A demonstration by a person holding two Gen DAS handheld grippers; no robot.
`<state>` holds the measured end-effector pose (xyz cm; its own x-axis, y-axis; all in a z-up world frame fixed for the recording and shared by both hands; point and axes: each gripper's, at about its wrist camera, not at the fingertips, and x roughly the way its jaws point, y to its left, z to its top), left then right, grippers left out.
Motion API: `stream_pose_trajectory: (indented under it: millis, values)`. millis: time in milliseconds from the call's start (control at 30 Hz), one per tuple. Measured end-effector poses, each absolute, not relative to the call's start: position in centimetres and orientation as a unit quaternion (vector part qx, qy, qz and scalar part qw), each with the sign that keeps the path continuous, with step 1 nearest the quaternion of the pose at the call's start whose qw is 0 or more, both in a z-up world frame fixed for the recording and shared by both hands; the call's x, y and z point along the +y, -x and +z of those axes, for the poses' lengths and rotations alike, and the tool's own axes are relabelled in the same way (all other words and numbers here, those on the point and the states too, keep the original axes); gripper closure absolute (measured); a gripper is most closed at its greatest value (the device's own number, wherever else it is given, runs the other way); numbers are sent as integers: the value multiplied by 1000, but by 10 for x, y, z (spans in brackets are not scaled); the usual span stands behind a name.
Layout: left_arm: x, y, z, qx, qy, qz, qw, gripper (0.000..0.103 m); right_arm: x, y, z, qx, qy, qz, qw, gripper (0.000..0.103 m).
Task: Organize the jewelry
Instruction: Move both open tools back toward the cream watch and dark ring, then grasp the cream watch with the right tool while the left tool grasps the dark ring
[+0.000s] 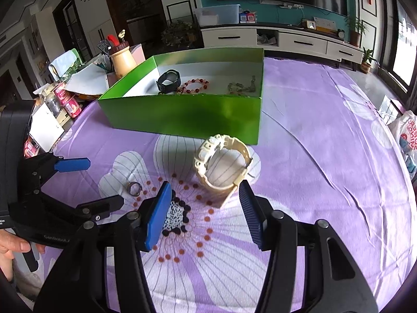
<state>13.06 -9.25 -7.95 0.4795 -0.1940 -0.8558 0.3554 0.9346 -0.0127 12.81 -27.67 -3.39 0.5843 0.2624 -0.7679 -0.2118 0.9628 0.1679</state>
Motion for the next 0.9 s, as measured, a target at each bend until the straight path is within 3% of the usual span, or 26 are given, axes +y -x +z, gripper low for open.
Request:
stream_pose_trajectory:
  millis: [367, 667, 900]
  values:
    - [-93, -134, -89, 490, -80, -164, 853, 2, -255, -149, -44, 438, 25, 156, 885, 50]
    - [-86, -136, -90, 490, -66, -174, 852, 2, -240, -164, -67, 460, 92, 148, 871, 87]
    - [-94, -131, -88, 482, -68, -193, 852, 2, -263, -152, -59, 445, 30, 122, 887, 88]
